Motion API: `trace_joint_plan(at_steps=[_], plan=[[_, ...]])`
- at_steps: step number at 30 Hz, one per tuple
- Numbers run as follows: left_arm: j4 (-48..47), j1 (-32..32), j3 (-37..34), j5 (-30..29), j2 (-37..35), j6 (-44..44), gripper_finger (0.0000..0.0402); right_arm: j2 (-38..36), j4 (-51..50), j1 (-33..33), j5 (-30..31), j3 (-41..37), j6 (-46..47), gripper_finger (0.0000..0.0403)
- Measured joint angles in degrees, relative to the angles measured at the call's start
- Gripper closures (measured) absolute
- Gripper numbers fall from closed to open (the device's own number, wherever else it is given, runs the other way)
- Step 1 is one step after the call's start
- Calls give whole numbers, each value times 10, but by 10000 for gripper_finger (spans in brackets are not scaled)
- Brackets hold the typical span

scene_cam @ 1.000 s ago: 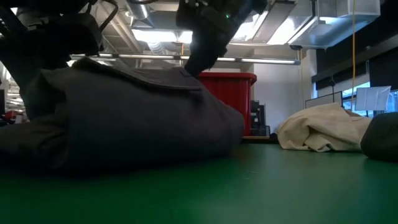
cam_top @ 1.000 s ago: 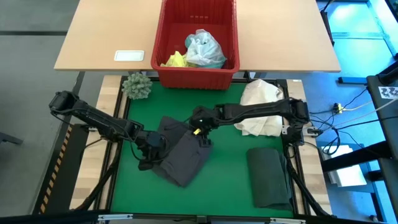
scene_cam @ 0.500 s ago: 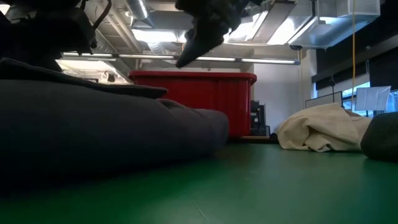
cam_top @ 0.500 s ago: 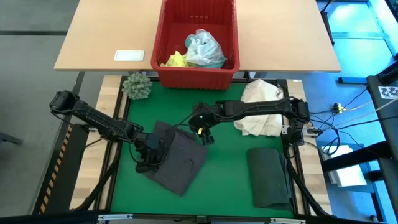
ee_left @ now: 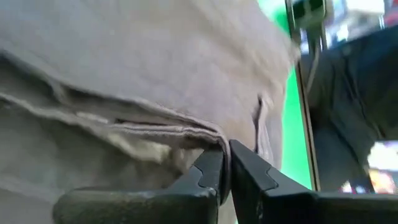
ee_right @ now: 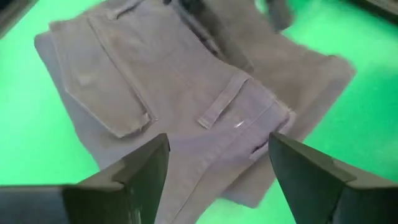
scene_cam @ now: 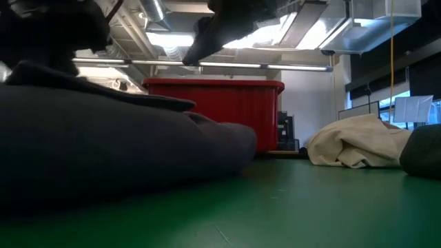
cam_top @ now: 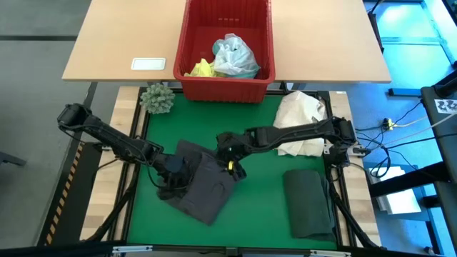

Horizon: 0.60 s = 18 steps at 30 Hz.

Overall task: Fold Laundry from Bin
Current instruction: Fold the gray short

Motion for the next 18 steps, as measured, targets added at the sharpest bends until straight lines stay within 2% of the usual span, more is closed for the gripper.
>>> trace_joint_plan(at_steps=[4, 7, 13, 18], plan=[[48, -7, 1, -52, 0, -9, 379, 6, -24, 17, 49, 0, 7, 144], [41, -9, 1, -50, -1, -4, 377, 18, -30, 20, 37, 0, 44, 156], [-36, -9, 2, -60, -32, -11, 375, 53, -33, 45, 10, 0, 67, 193], [-165, -9, 2, -116, -70, -38, 374, 85, -31, 64, 8, 0, 86, 246]])
